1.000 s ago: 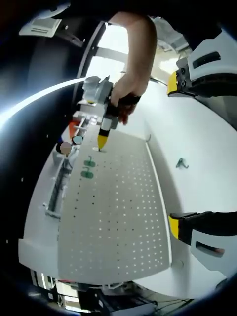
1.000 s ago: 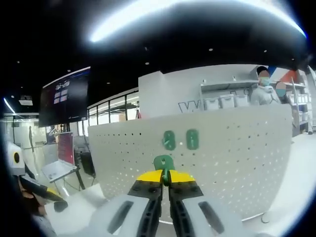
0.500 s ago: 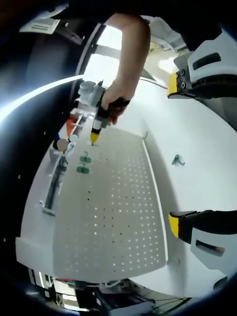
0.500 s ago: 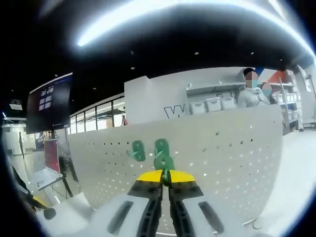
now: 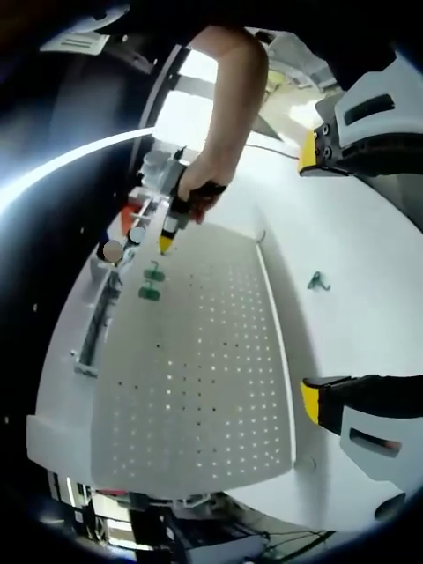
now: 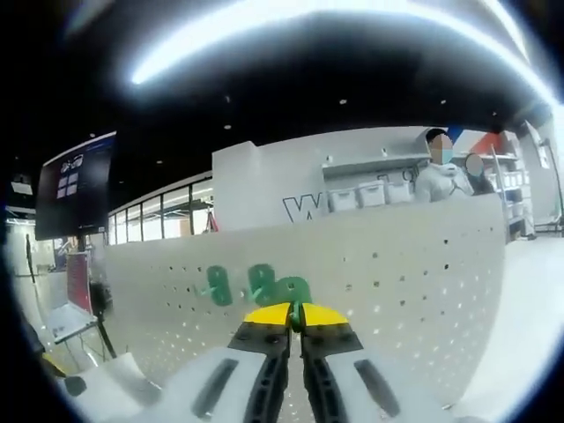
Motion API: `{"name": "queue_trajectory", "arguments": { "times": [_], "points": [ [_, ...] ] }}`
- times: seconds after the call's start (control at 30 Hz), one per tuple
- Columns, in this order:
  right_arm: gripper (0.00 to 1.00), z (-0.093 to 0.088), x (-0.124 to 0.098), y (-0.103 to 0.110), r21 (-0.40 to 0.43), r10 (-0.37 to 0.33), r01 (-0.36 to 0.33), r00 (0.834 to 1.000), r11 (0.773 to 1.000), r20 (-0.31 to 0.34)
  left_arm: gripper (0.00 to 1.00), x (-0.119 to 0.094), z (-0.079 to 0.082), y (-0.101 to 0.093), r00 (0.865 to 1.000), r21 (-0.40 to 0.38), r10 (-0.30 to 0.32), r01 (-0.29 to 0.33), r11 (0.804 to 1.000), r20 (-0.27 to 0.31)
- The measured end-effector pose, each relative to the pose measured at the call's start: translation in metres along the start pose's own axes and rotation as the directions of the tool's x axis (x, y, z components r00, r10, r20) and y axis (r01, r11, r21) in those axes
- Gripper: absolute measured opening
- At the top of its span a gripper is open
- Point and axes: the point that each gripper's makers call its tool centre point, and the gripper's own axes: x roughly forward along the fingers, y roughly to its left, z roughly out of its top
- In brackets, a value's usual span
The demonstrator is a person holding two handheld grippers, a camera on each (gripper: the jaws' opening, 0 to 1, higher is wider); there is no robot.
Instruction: Insert the hook assembly into the mounting plate slot until the hook locks in place.
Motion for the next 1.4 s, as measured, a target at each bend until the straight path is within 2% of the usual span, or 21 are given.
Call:
{"name": "queue_trajectory", "arguments": {
  "times": [0.43,0.97,1.23,1.37,1.4],
  "points": [
    [0.0,0.009,0.016,-0.018,0.022,-0.05,0.049,0.998,0.999,0.035,0.95,0.007,-0.005,-0.003,1.0,-0.014,-0.007,0.006,1.0,-0.026],
    [0.0,0.007,0.028,-0.019,0.025,-0.074,0.073,0.996,0.997,0.041,0.94,0.007,-0.012,0.004,0.999,-0.011,0.001,-0.001,1.0,-0.051],
    [0.0,0.005,0.03,-0.017,0.001,-0.085,0.085,0.995,0.996,0.049,0.94,0.008,-0.012,0.006,0.998,-0.007,-0.004,0.003,1.0,-0.057],
    [0.0,0.003,0.029,-0.016,-0.027,-0.085,0.087,0.995,0.996,0.044,0.93,0.008,-0.009,0.007,0.999,-0.008,-0.001,0.0,1.0,-0.051],
    [0.0,0.003,0.028,-0.016,-0.057,-0.086,0.088,0.996,0.994,0.039,0.93,0.008,-0.009,0.007,0.999,-0.008,-0.001,0.001,1.0,-0.05]
  ]
}}
